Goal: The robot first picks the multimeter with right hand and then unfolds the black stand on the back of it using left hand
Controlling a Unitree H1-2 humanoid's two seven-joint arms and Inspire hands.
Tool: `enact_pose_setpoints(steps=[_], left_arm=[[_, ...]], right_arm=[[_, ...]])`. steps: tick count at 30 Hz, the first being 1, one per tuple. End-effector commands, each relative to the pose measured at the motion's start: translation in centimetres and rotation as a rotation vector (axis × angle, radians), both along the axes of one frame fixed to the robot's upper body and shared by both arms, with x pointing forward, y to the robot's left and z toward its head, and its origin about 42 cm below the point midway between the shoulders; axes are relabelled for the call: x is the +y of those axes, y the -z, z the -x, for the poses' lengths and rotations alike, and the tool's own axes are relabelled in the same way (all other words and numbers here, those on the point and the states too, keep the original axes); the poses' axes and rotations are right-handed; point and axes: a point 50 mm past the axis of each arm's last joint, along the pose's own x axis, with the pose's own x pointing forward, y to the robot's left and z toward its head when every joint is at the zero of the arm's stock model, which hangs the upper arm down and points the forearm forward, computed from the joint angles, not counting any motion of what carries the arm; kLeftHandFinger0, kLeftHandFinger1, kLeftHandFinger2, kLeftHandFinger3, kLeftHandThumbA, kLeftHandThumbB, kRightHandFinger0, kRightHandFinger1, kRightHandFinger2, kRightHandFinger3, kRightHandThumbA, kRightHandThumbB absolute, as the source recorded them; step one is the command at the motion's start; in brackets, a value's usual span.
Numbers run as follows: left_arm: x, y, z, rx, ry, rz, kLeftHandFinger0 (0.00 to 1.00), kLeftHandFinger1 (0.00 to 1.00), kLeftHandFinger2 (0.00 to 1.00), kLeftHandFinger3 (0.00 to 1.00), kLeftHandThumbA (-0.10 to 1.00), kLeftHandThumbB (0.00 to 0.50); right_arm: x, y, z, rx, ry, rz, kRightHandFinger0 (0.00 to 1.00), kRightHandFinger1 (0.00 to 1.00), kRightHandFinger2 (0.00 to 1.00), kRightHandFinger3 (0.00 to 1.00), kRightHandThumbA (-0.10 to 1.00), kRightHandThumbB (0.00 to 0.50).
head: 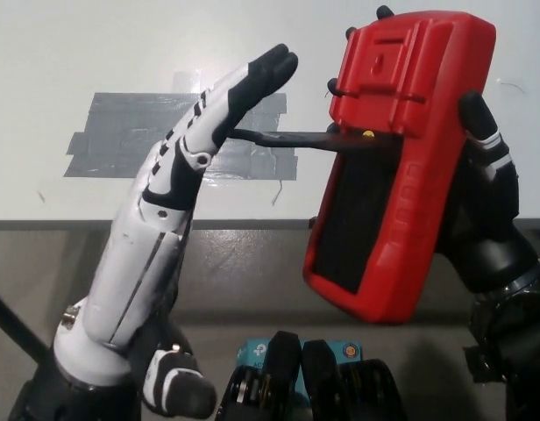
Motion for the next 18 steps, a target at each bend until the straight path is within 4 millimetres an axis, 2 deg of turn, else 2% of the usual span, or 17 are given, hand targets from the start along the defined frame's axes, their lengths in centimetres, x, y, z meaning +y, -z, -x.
enact_pose_setpoints(steps=[1, 5, 7, 10, 11, 13, 15, 18], left_arm=[[-0.3, -0.2, 0.6, -0.058, -0.005, 0.0, 1.0, 1.0, 1.0, 1.0, 1.0, 0.38], [-0.1, 0.1, 1.1, -0.076, -0.02, -0.011, 1.0, 1.0, 1.0, 1.0, 1.0, 0.389], [0.0, 0.1, 1.2, -0.088, -0.039, -0.018, 1.0, 1.0, 1.0, 1.0, 1.0, 0.403], [-0.1, -0.1, 1.2, -0.108, -0.065, -0.019, 1.0, 1.0, 1.0, 1.0, 1.0, 0.413], [-0.1, -0.1, 1.2, -0.11, -0.061, -0.017, 1.0, 1.0, 1.0, 1.0, 1.0, 0.414], [-0.2, 0.0, 1.3, -0.109, -0.057, -0.024, 1.0, 1.0, 1.0, 1.0, 1.0, 0.419], [-0.1, 0.1, 1.5, -0.098, -0.095, -0.038, 1.0, 1.0, 1.0, 1.0, 1.0, 0.433], [0.2, 0.2, 1.3, -0.109, -0.094, -0.065, 1.0, 0.98, 1.0, 1.0, 1.0, 0.452]], right_arm=[[0.0, -1.3, 1.0, -0.066, -0.016, -0.03, 0.0, 0.25, 0.69, 0.5, -0.1, 0.165], [-0.1, -1.5, 1.0, -0.066, -0.018, -0.045, 0.0, 0.24, 0.69, 0.49, -0.1, 0.164], [-0.1, -1.7, 1.1, -0.075, -0.019, -0.044, 0.0, 0.27, 0.74, 0.54, -0.1, 0.158], [-0.1, -1.9, 1.3, -0.095, -0.006, -0.038, 0.0, 0.26, 0.71, 0.55, -0.1, 0.157], [-0.2, -1.9, 1.3, -0.098, -0.006, -0.044, 0.0, 0.24, 0.68, 0.52, -0.1, 0.163], [-0.2, -2.0, 1.4, -0.104, -0.013, -0.06, 0.0, 0.22, 0.63, 0.4, -0.1, 0.166], [-0.3, -2.1, 1.6, -0.105, -0.008, -0.065, 0.0, 0.24, 0.64, 0.37, -0.1, 0.169], [-0.4, -2.3, 2.0, -0.107, 0.007, -0.066, 0.0, 0.18, 0.52, 0.22, -0.1, 0.193]])
